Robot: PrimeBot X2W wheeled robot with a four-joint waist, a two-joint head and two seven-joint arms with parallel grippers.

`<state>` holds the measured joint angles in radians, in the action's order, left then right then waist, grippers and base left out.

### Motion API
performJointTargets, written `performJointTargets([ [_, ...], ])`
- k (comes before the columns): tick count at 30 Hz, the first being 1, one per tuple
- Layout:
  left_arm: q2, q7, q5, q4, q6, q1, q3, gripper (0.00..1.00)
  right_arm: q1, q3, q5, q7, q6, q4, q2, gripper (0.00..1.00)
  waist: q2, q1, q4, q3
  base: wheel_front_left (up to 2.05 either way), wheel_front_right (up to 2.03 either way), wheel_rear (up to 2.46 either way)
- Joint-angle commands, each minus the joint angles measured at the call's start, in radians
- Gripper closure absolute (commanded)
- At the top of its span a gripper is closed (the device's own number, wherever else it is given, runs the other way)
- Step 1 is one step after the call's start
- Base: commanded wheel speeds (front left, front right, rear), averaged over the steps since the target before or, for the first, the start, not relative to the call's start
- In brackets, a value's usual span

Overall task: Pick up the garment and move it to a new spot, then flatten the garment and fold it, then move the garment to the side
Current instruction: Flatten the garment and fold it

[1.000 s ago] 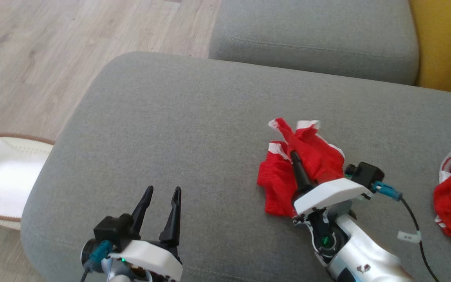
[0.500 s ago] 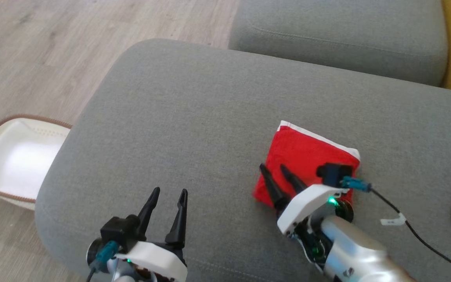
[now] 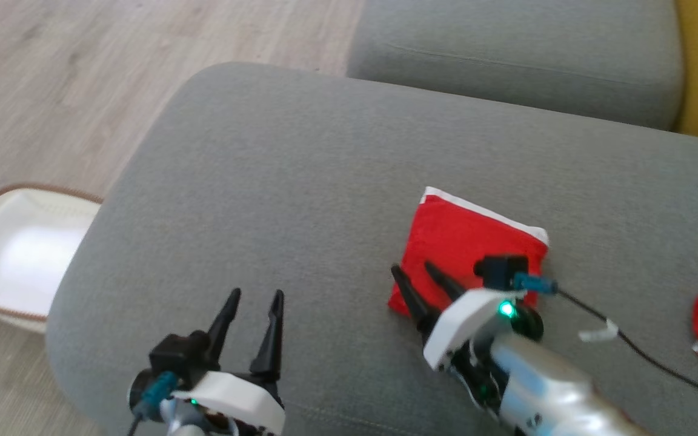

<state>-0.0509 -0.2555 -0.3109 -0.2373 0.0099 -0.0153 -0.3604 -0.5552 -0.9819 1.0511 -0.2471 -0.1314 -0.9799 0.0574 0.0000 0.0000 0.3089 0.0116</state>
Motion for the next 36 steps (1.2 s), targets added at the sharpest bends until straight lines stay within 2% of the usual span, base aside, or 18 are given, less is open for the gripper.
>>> performJointTargets([
  [1, 0.001, -0.006, -0.002, 0.037, 0.004, 0.049, 0.044, 0.0, -0.053, 0.008, -0.013, -0.014, 0.001, 0.029, -0.007, 0.0, 0.0, 0.0, -0.025, 0.007, 0.0, 0.0, 0.0],
  [4, 0.001, -0.006, -0.001, 0.055, 0.006, 0.05, 0.063, 0.0, -0.084, 0.083, -0.079, -0.014, 0.001, 0.046, -0.007, 0.0, 0.0, 0.0, -0.069, 0.011, 0.0, 0.0, 0.0],
  [9, 0.001, -0.006, -0.006, 0.109, 0.012, 0.062, 0.097, 0.0, -0.088, 0.301, -0.27, -0.014, 0.001, 0.105, 0.006, 0.0, 0.0, 0.0, -0.152, 0.013, 0.0, 0.0, 0.0],
  [14, 0.001, -0.006, -0.016, 0.183, 0.021, 0.074, 0.126, 0.0, -0.001, 0.54, -0.515, -0.015, 0.001, 0.273, 0.066, 0.0, 0.0, 0.0, -0.226, 0.013, 0.0, 0.0, 0.0],
  [19, 0.001, -0.006, -0.021, 0.229, 0.031, 0.079, 0.151, 0.0, 0.136, 0.702, -0.712, -0.015, 0.001, 0.443, 0.073, 0.0, 0.0, 0.0, -0.282, 0.007, 0.0, 0.0, 0.0],
  [23, 0.001, -0.006, -0.018, 0.243, 0.033, 0.077, 0.157, 0.0, 0.24, 0.793, -0.826, -0.015, 0.001, 0.55, 0.051, 0.0, 0.0, 0.0, -0.306, 0.0, 0.0, 0.0, 0.0],
  [30, 0.001, -0.006, -0.009, 0.233, 0.031, 0.053, 0.142, 0.0, 0.388, 0.876, -0.886, 0.011, 0.001, 0.665, 0.003, 0.0, 0.0, 0.0, -0.325, -0.008, 0.0, 0.0, 0.0],
  [36, 0.001, -0.006, -0.036, 0.232, 0.021, 0.047, 0.13, 0.0, 0.434, 0.892, -0.892, 0.02, 0.001, 0.696, -0.006, 0.0, 0.0, 0.0, -0.321, -0.01, 0.0, 0.0, 0.0],
])
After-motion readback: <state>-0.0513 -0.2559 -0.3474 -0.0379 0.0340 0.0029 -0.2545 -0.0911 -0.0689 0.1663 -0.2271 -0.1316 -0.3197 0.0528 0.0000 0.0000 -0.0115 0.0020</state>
